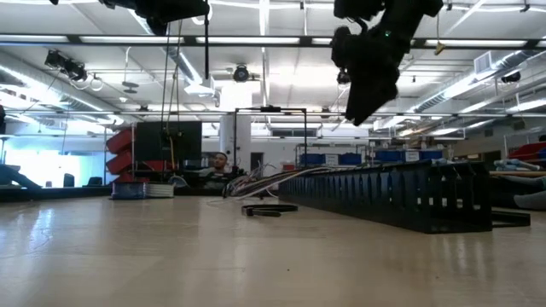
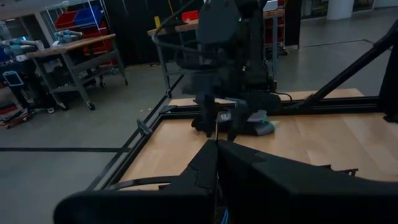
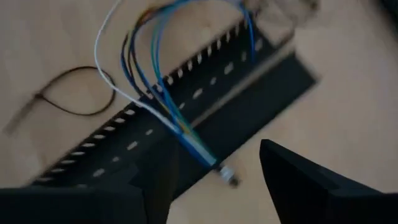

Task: Ziptie cables
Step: Wrap the black zip tie on the cable

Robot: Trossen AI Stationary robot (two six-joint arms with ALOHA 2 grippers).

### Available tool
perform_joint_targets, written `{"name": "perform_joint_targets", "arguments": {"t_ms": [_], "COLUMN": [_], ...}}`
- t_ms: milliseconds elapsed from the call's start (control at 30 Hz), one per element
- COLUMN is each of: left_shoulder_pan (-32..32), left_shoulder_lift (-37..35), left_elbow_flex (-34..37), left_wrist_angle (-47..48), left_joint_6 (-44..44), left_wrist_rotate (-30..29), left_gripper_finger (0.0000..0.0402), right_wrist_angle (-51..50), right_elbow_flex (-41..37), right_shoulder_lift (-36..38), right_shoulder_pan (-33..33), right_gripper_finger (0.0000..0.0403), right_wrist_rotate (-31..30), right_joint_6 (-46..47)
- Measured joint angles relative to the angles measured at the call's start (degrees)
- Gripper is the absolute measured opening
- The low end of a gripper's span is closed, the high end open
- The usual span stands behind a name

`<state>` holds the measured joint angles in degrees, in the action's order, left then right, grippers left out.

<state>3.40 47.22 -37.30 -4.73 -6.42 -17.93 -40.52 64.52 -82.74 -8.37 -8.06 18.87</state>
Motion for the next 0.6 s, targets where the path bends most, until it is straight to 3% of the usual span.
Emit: {"name": "perform_joint_targets", "arguments": {"t_ms": [167,367,600], "left_shoulder_pan": [0.0,0.0,0.0], "left_shoulder_lift": [0.0,0.0,0.0], "left_elbow_flex": [0.0,0.0,0.0], "left_wrist_angle": [-0.1,-0.4,-0.1], "left_joint_6": [0.7,0.7,0.4], "left_wrist_rotate": [0.0,0.0,0.0], "left_gripper_finger": [0.0,0.0,0.0], "right_wrist_angle": [1.4,14.3,22.3], "right_elbow_flex": [-3.2,-8.8,-9.7], "right_shoulder_lift": [0.0,-0.5,-1.5], "right_shoulder_pan": [0.6,1.2,1.7], "right_gripper_finger": [0.022,0.0213,0.0213], "right_wrist_rotate": [3.1,5.6,0.7], "right_joint_6": [22.6,44.5,47.0]}}
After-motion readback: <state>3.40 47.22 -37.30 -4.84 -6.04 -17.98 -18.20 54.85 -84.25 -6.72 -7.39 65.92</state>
